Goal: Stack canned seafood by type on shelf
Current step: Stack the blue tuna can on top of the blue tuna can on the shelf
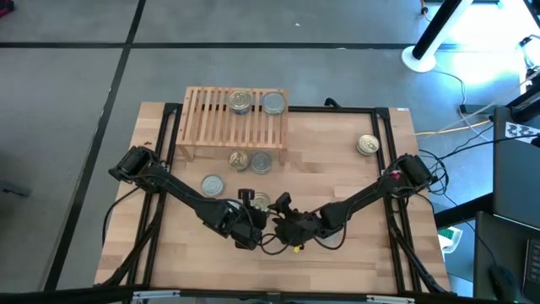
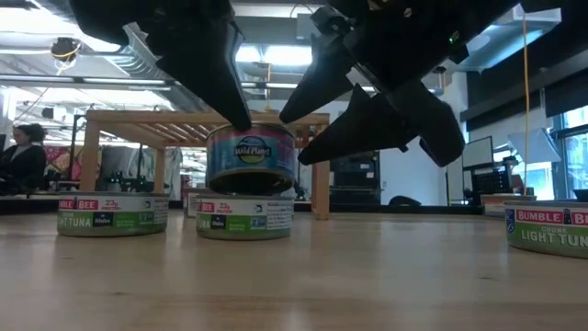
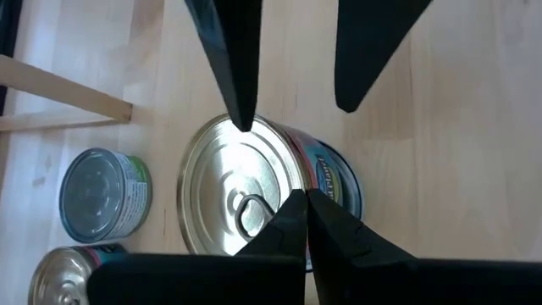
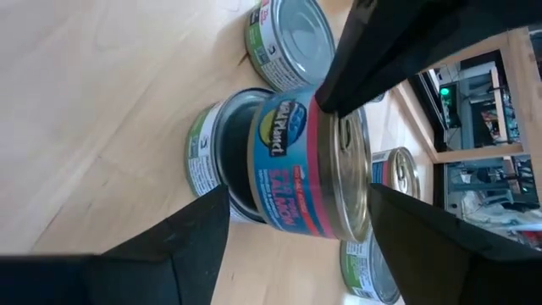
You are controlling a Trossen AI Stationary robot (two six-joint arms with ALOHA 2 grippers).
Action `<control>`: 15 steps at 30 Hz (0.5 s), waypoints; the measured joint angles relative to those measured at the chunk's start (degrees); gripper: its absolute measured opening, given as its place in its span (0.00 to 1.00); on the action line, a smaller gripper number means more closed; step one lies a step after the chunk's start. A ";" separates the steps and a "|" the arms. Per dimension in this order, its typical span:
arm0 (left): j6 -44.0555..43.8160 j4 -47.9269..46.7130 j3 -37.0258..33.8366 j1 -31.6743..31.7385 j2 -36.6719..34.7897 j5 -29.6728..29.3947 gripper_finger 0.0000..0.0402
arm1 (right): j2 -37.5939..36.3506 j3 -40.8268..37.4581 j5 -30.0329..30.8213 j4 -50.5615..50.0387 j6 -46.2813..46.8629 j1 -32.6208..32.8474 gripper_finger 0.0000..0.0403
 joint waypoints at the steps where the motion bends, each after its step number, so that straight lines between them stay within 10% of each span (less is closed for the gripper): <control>1: -0.04 0.01 0.00 0.00 0.00 0.00 0.00 | 0.33 0.00 0.62 0.06 0.04 0.00 0.68; 15: -0.62 0.45 0.01 0.00 0.00 0.85 0.00 | 4.16 0.00 8.17 3.42 -1.39 0.02 0.68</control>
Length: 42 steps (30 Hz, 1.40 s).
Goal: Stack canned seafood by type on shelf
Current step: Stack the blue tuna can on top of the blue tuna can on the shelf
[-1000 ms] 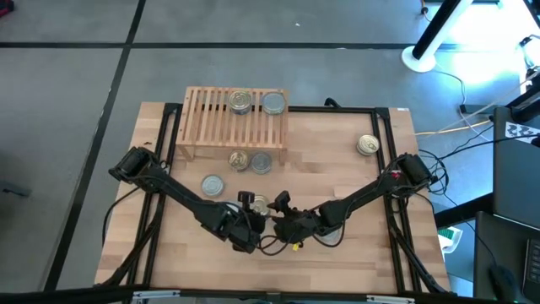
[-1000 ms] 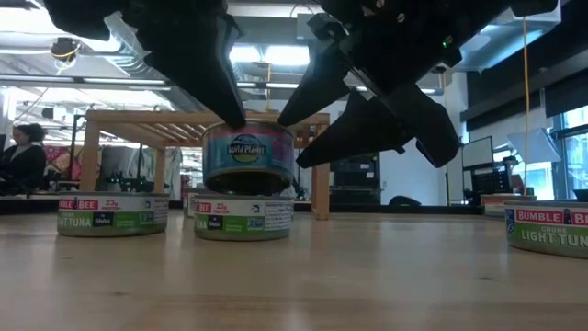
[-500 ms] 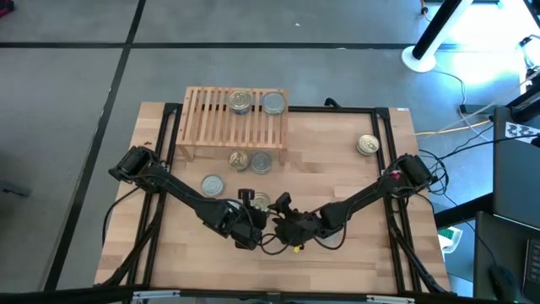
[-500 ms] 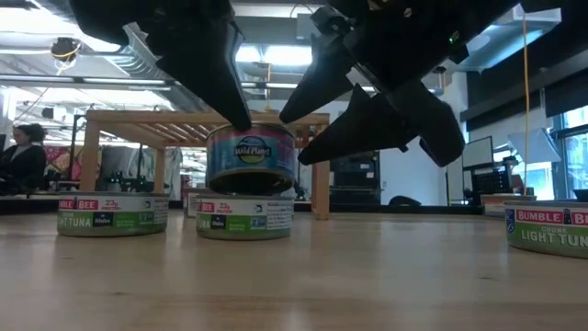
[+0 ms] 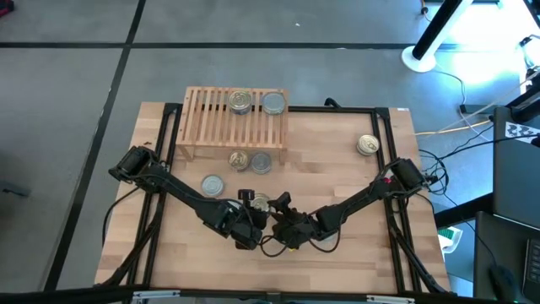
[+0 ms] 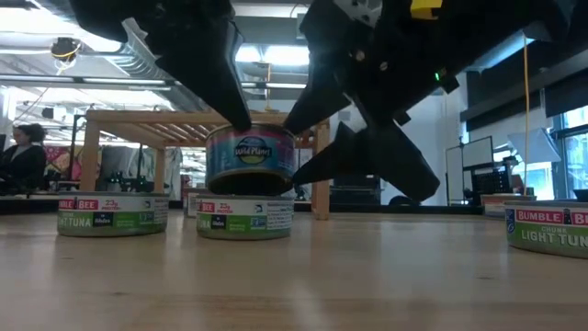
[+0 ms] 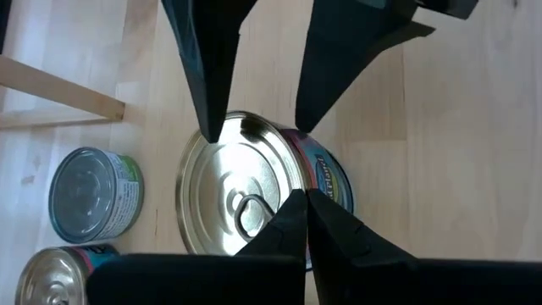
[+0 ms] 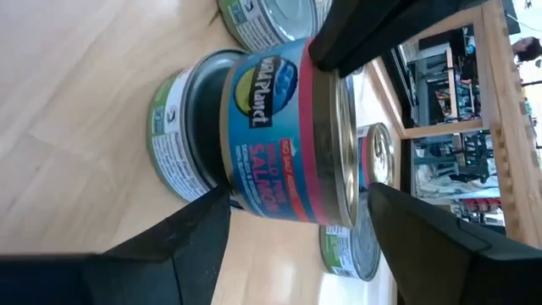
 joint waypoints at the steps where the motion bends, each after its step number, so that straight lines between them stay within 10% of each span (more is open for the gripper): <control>1: -0.35 0.02 0.02 0.00 0.00 0.00 0.00 | 0.00 0.00 0.00 0.37 -0.04 0.02 0.68; 42: -0.61 3.95 0.08 0.39 -0.07 2.12 0.00 | 4.26 -0.02 6.47 8.90 -3.41 1.48 0.67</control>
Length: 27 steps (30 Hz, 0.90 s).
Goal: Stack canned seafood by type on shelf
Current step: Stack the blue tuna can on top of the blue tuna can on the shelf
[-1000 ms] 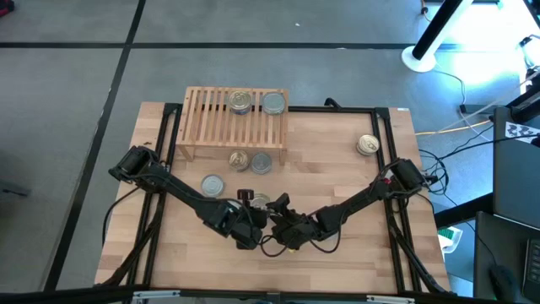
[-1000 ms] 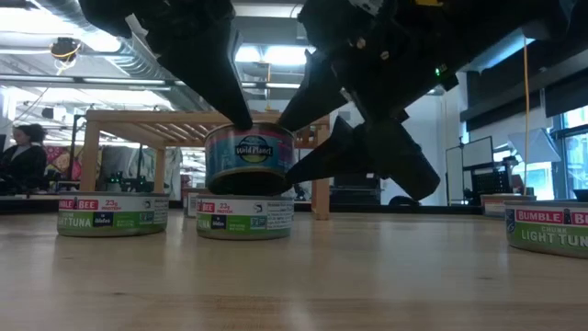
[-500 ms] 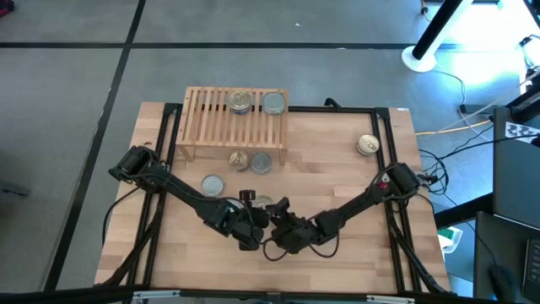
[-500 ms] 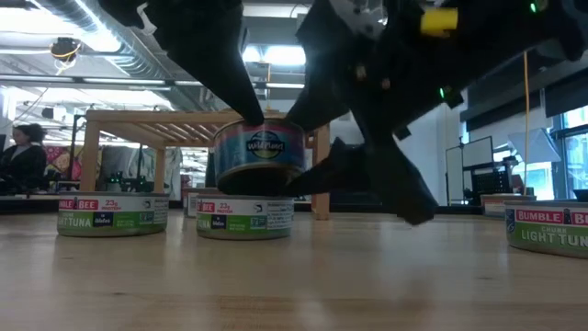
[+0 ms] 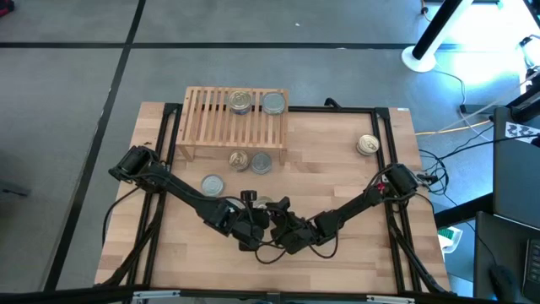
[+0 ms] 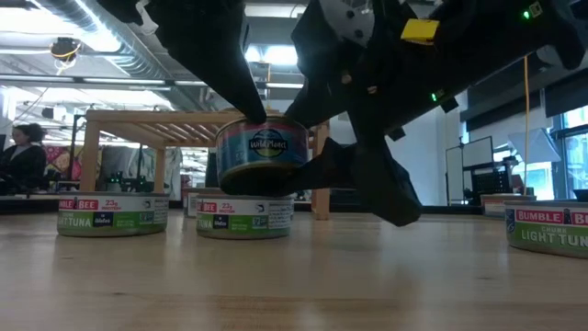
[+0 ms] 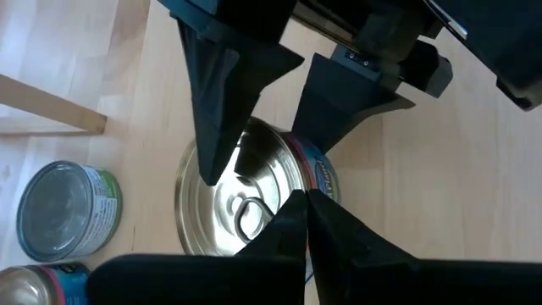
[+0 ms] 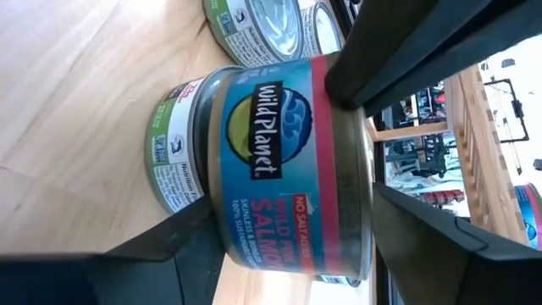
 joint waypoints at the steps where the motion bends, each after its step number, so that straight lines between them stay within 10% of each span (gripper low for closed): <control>1: 0.16 0.00 0.00 -0.02 0.00 0.00 0.01 | 0.00 0.00 0.03 0.00 -0.02 0.00 0.65; 7: 0.78 0.04 0.07 -0.02 -0.13 -0.48 0.07 | 0.00 0.00 -0.30 -0.09 -0.27 0.04 0.48; 27: -2.54 -20.38 9.84 -0.26 -15.09 -0.10 0.15 | -0.72 7.76 -0.36 0.05 -12.17 -1.35 0.48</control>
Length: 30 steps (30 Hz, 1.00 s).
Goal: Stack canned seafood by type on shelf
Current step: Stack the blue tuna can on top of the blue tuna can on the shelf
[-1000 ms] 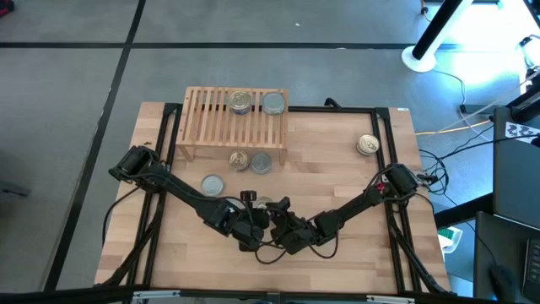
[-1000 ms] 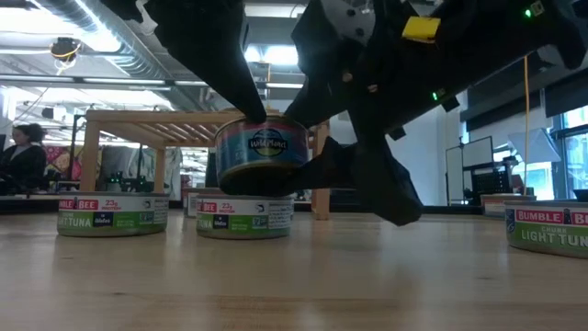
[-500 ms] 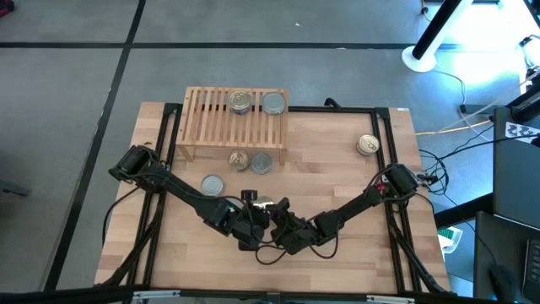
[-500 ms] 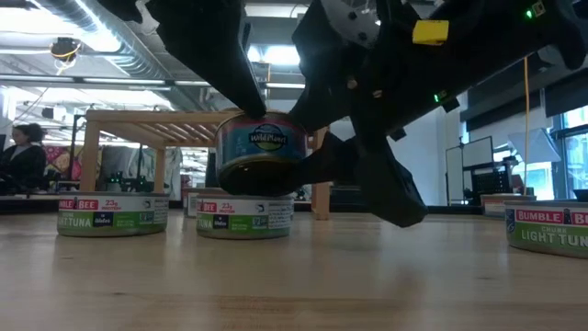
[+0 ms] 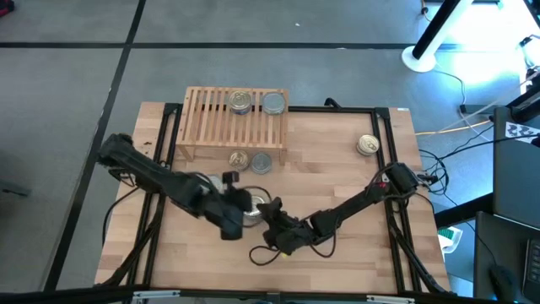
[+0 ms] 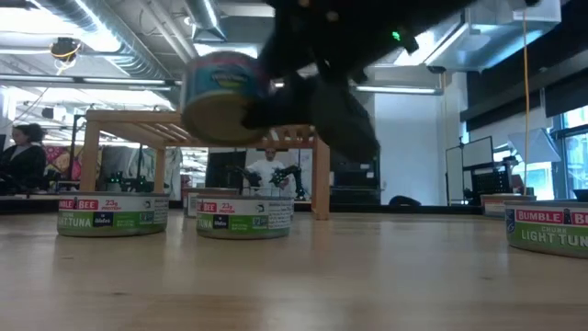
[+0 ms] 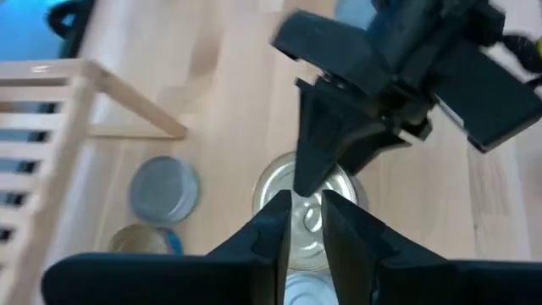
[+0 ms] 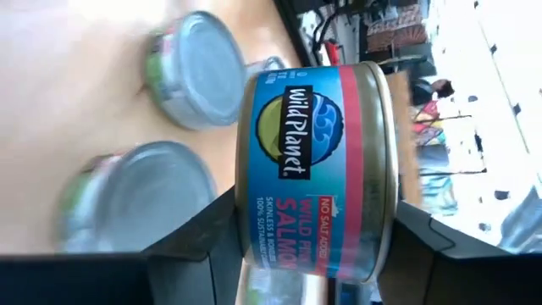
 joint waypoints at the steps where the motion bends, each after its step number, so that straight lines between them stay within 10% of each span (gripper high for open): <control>1: -0.74 -0.94 0.00 0.00 -1.56 -0.48 0.14 | 0.00 0.72 -0.18 -0.02 -0.96 -0.55 0.48; 18: -4.96 -10.82 0.00 0.28 -22.32 -16.02 0.02 | 0.00 17.48 -3.59 0.27 -23.48 -20.32 0.49; 30: 4.27 -10.62 -1.15 5.77 -22.46 -21.83 0.01 | -0.02 23.58 -21.81 0.13 -24.49 -35.38 0.48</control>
